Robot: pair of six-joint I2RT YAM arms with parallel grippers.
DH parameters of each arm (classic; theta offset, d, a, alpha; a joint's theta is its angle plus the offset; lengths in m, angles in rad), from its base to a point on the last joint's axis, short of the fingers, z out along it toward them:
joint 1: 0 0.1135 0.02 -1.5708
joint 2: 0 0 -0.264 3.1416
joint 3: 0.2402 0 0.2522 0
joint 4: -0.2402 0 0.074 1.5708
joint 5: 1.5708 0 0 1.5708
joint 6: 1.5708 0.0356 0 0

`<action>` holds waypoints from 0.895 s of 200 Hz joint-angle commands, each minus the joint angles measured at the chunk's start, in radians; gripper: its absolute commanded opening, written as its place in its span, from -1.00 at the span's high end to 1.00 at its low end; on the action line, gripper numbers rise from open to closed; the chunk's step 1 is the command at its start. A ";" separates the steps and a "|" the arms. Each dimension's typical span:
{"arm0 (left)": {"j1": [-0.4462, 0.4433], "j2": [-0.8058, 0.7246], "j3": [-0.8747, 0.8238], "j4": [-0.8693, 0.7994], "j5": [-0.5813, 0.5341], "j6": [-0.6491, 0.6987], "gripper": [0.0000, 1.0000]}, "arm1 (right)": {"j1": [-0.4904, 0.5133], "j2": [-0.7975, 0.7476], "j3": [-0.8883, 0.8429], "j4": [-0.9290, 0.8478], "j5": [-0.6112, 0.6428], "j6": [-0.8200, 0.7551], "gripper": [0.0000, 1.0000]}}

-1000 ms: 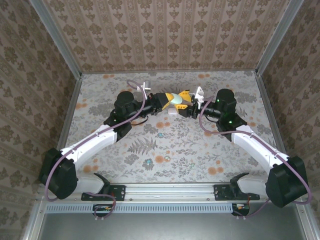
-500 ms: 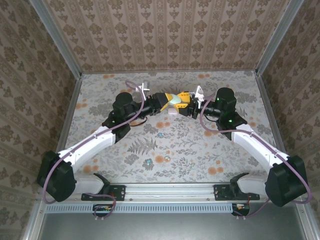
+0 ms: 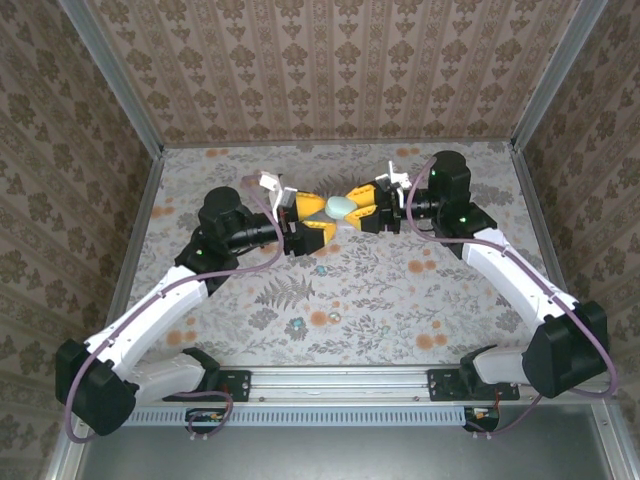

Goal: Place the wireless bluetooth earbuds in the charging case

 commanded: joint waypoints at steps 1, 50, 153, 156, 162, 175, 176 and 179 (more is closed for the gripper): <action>0.011 -0.003 -0.001 -0.015 0.028 0.219 -0.56 | -0.001 0.013 0.035 -0.032 -0.091 0.006 0.35; 0.010 0.035 0.007 0.057 0.033 0.207 -0.42 | 0.011 0.026 0.055 -0.044 -0.079 0.006 0.35; 0.010 0.074 0.032 0.089 0.047 0.144 0.13 | 0.037 0.042 0.056 -0.024 -0.057 0.006 0.34; 0.010 0.074 0.032 0.089 0.046 0.144 0.13 | 0.037 0.040 0.055 -0.024 -0.057 0.006 0.34; 0.010 0.073 0.033 0.089 0.046 0.144 0.13 | 0.038 0.042 0.053 -0.025 -0.052 0.005 0.34; 0.009 0.074 0.035 0.087 0.048 0.144 0.13 | 0.038 0.039 0.049 -0.028 -0.050 0.000 0.34; 0.009 0.074 0.035 0.086 0.048 0.144 0.13 | 0.038 0.039 0.049 -0.028 -0.051 0.000 0.34; 0.008 0.075 0.035 0.085 0.049 0.144 0.13 | 0.037 0.039 0.049 -0.028 -0.051 -0.002 0.34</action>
